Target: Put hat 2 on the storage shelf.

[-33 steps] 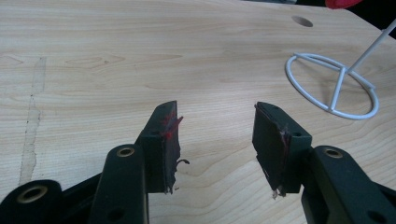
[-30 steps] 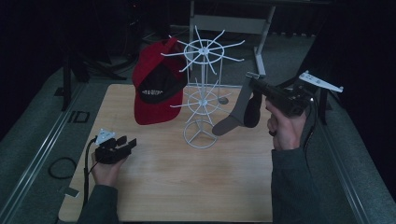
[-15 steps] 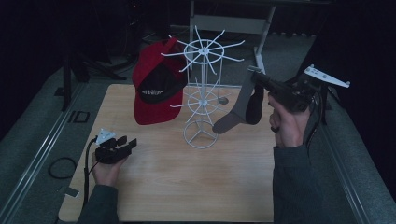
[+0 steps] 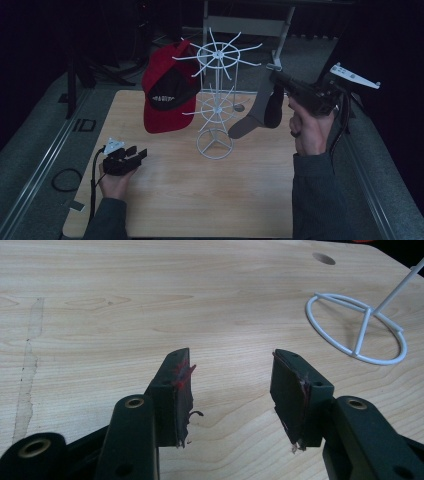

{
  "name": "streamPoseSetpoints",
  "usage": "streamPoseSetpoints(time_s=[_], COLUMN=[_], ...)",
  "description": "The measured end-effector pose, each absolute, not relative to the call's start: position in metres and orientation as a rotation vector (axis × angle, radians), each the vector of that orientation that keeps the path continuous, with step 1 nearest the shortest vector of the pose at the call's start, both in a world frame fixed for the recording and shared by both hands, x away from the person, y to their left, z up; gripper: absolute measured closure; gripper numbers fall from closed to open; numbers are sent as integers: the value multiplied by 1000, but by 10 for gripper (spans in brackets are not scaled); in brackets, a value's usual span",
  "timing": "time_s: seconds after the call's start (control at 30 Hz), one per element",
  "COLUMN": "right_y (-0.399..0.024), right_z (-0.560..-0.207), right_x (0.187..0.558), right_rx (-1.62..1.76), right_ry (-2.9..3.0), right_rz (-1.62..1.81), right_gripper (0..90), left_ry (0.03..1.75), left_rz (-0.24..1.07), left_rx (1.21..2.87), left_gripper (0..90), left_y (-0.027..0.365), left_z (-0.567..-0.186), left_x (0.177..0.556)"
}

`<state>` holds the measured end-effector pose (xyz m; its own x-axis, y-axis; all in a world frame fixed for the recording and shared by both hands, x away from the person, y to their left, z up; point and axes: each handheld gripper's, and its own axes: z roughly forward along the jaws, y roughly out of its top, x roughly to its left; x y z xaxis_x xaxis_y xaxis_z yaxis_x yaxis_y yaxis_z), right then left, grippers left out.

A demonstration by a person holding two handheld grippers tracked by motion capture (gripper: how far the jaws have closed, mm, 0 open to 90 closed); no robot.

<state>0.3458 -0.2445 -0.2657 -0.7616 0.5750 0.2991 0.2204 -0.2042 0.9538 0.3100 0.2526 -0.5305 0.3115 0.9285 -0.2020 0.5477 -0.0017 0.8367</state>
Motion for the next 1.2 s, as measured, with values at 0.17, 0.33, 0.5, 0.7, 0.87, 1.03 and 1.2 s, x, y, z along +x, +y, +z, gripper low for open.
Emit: streamPoseSetpoints(time_s=[0.17,0.33,0.5,0.7,0.87,1.03,1.2], right_y=[-241,-236,-231,-224,-216,-211,-208], right_z=[-259,-252,-252,-252,-255,-258,-256], right_x=[346,347,349,351,351,351,349], right_rx=[921,896,887,878,881,875,861], right_ry=[1798,1802,1819,1843,1860,1868,1869], right_rz=[2064,2065,2065,2052,1992,1961,1927], right_gripper=[893,893,893,892,891,890,887], left_ry=[1349,1353,1351,1353,1352,1354,1354], left_rz=[528,528,528,527,526,524,522], left_rx=[1674,1671,1675,1673,1674,1675,1677], left_gripper=[515,515,515,514,514,514,514], left_y=[252,252,252,252,252,252,252], left_z=[-531,-531,-531,-532,-532,-532,-532], left_x=[310,310,310,311,310,311,311])
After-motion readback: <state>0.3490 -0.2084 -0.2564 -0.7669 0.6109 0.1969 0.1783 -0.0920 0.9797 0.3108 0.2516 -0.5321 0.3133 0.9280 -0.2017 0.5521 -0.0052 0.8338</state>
